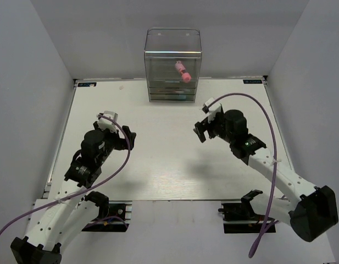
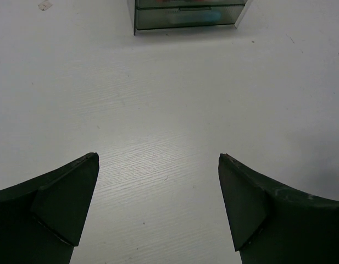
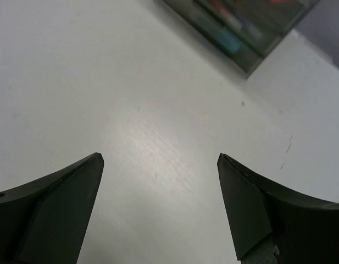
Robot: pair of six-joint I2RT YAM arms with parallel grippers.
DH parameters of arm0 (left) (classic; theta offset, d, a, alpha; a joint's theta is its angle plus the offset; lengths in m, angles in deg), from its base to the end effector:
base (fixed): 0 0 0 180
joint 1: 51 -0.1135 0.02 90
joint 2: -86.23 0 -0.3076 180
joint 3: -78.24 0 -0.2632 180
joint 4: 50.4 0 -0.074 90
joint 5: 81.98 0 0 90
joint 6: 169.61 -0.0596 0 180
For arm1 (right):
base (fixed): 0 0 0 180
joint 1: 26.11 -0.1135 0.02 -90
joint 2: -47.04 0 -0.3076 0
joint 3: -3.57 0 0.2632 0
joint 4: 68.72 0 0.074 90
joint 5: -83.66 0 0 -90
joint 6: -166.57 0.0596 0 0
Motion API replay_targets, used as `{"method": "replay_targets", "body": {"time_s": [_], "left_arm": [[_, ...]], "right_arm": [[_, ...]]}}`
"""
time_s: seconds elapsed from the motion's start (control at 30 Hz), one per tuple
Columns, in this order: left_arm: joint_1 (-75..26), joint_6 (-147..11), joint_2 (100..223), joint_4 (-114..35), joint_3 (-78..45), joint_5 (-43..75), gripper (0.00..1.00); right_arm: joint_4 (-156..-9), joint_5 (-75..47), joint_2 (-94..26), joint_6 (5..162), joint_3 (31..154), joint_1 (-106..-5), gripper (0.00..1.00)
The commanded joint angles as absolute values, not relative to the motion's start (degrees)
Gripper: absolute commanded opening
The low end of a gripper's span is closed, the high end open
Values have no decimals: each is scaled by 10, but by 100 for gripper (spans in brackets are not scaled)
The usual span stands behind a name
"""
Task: Sort the stationery into containers
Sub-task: Close the drawer
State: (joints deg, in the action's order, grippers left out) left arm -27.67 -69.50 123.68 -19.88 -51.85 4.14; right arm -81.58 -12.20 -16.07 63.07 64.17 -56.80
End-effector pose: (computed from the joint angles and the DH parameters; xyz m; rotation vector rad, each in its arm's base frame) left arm 0.1482 -0.0595 0.3160 0.1722 1.8913 -0.3348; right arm 0.2311 0.1442 0.3410 -0.7615 1.6842 0.3039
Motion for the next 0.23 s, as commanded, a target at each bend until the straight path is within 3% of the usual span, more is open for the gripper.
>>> {"method": "replay_targets", "body": {"time_s": [0.0, 0.2], "left_arm": [[-273, -711, 1239, -215, -525, 68, 99], [-267, -716, 1264, -215, -531, 68, 99]], "right_arm": [[-793, -66, -131, 692, 587, -562, 90], [-742, -36, -67, 661, 503, -532, 90]]}}
